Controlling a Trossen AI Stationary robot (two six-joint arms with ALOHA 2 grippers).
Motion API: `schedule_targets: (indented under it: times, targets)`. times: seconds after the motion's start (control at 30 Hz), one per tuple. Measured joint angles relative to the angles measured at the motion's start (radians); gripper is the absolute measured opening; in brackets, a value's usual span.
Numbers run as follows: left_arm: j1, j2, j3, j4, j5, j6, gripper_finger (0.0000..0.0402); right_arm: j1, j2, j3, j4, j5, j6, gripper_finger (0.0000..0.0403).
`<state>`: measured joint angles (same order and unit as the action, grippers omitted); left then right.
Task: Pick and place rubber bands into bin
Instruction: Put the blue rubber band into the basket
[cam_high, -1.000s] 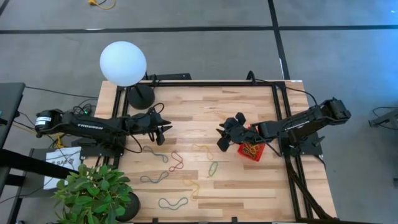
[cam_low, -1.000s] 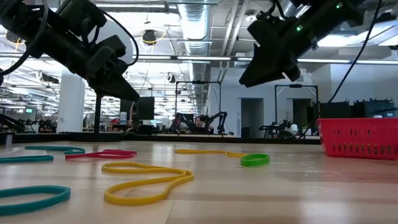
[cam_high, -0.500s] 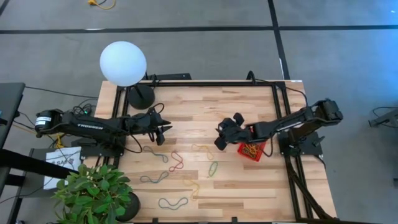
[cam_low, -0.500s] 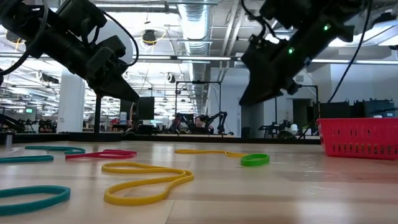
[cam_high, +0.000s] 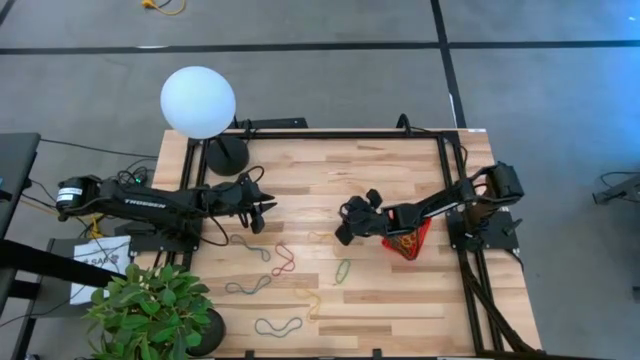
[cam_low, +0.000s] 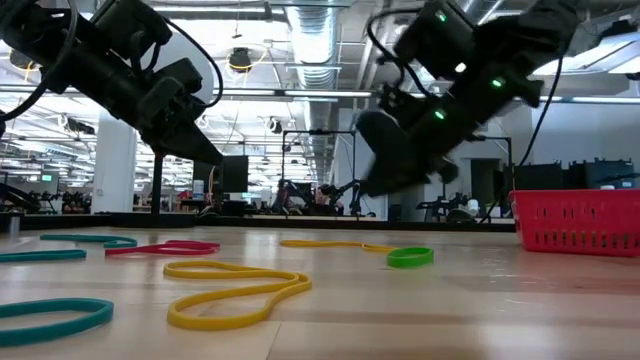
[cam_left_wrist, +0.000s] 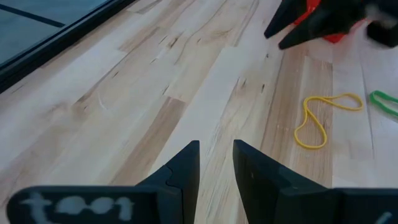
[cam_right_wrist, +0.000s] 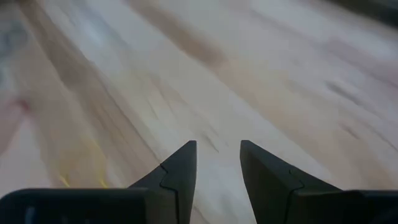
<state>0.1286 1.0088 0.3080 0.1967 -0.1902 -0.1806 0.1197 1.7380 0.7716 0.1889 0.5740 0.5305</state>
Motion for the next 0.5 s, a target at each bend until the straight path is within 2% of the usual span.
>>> schedule_targets:
  times: [0.13, 0.33, 0.5]
  targets:
    - [0.0, 0.0, 0.0, -0.009, 0.0, 0.0, 0.0087, -0.006, 0.003, 0.043, 0.012, -0.02, -0.068, 0.0118]
    - [0.0, 0.0, 0.0, -0.009, 0.0, 0.0, 0.0087, -0.009, -0.086, 0.108, -0.029, -0.107, -0.29, 0.0118]
    - [0.0, 0.0, 0.0, -0.024, 0.0, 0.0, 0.0087, -0.009, -0.17, 0.129, -0.046, -0.153, -0.321, 0.0118]
